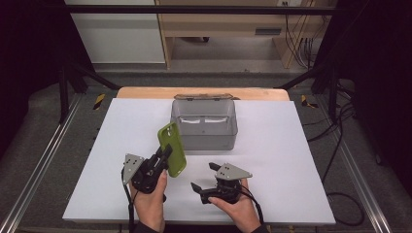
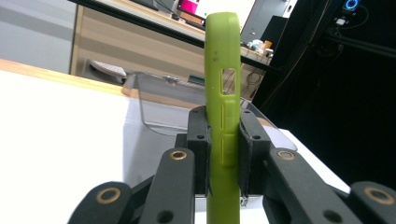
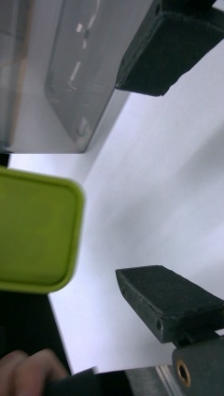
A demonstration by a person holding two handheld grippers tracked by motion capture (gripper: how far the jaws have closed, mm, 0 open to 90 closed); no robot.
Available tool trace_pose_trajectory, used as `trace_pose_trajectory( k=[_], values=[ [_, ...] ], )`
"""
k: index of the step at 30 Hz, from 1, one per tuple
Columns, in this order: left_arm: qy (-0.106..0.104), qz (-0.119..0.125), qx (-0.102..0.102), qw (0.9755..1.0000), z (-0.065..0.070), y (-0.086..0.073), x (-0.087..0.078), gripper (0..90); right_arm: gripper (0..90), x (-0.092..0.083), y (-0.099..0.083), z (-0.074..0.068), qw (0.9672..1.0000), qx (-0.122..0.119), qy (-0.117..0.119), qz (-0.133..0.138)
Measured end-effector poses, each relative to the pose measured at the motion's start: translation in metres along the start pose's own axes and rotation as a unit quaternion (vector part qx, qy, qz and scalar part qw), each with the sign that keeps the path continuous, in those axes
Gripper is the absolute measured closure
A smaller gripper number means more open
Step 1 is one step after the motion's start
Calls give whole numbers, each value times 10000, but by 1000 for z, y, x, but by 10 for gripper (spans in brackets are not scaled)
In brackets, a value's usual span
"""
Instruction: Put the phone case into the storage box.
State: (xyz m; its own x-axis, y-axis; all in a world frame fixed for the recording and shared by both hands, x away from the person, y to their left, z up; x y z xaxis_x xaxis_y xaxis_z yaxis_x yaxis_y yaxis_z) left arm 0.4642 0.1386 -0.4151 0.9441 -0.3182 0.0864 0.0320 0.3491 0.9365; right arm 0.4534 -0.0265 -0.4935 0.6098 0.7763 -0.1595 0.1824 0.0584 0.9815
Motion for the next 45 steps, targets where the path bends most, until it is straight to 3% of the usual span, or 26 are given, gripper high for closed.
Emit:
trace_pose_trajectory(
  k=[3, 6, 14, 19, 24, 30, 34, 41, 45],
  values=[
    [116, 82, 38, 9999, -8, 8, -3, 776, 89, 1, -6, 3, 9995, -25, -155, -275],
    [177, 73, 45, 9998, -16, 14, -5, 776, 84, 0, -9, 4, 9993, 10, -114, -350],
    [148, -3, 306, 9994, -28, 21, -9, 776, 84, -3, -6, 7, 9995, -14, -104, -303],
    [115, 4, 313, 9994, -31, 23, -11, 776, 72, -4, -4, 5, 9996, 87, 8, -251],
    [62, -36, 314, 9995, -32, 28, -14, 776, 47, -6, -1, 6, 9997, 25, 52, -230],
    [47, -103, 271, 9996, -38, 31, -14, 776, 59, -9, 3, 13, 9997, 76, -49, -213],
    [58, -74, 251, 9996, -43, 34, -15, 776, 58, -15, 2, 20, 9994, -113, -203, -249],
    [40, -111, 211, 9997, -47, 39, -14, 775, 51, -37, -2, 37, 9989, -96, -454, -77],
    [9, -145, 236, 9996, -49, 43, -12, 775, 47, -54, -6, 48, 9976, -282, -633, -15]
  ],
)
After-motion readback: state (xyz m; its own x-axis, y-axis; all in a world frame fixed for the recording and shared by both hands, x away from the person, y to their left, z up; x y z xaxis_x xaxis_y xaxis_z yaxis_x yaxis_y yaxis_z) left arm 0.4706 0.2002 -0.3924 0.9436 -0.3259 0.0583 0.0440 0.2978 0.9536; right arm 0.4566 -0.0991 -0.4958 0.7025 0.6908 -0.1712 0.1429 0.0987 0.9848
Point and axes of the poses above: each handheld gripper's, and its own axes: x roughly forward along the jaws, y roughly out of its top, z roughly to its right, the point moved 7 cm from there along x, roughly forward along the jaws, and after that the axes turned 11 degrees about z, right-handed, at the moved point
